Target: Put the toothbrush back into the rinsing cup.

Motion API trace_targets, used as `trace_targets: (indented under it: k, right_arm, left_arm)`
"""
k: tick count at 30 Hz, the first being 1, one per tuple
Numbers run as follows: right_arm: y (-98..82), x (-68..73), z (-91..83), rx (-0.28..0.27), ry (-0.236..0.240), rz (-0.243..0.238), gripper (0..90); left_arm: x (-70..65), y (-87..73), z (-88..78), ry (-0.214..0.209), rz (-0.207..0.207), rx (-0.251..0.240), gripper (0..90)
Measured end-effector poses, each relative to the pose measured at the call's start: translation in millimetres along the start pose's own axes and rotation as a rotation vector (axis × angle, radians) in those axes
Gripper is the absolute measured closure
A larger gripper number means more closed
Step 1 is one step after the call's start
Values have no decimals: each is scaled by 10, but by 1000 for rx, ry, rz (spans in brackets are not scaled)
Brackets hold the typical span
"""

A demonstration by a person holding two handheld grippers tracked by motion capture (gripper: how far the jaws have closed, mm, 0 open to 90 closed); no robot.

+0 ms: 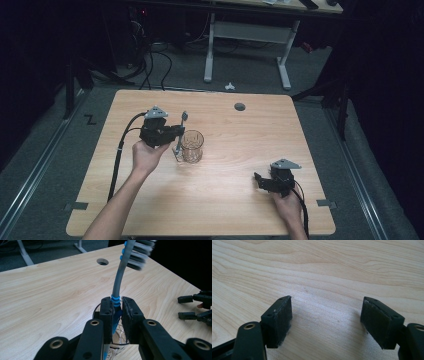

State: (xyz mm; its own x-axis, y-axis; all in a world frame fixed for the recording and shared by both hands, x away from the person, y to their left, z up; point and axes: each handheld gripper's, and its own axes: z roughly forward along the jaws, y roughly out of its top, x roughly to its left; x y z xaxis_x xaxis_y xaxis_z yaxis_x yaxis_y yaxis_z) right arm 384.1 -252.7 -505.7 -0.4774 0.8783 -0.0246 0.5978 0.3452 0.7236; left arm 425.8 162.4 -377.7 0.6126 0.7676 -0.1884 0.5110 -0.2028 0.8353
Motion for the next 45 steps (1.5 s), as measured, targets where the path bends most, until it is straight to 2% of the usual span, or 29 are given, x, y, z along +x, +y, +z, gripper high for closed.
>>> trace_targets:
  k: [11, 23, 29, 40, 45]
  right_arm:
    - [0, 0, 0, 0, 0, 0, 255]
    - [0, 1, 0, 0, -1, 0, 256]
    - [0, 2, -1, 0, -1, 0, 256]
    - [0, 2, -1, 0, -2, 1, 256]
    - [-1, 2, -1, 0, -2, 1, 256]
  left_arm:
    - [44, -87, -11, -3, -28, -3, 789]
    - [32, -110, 7, -3, -22, 7, 787]
    - [34, -154, 11, -3, -23, -3, 788]
    - [60, -222, 25, -2, -37, 12, 788]
    - [39, -231, 36, 10, -20, 17, 788]
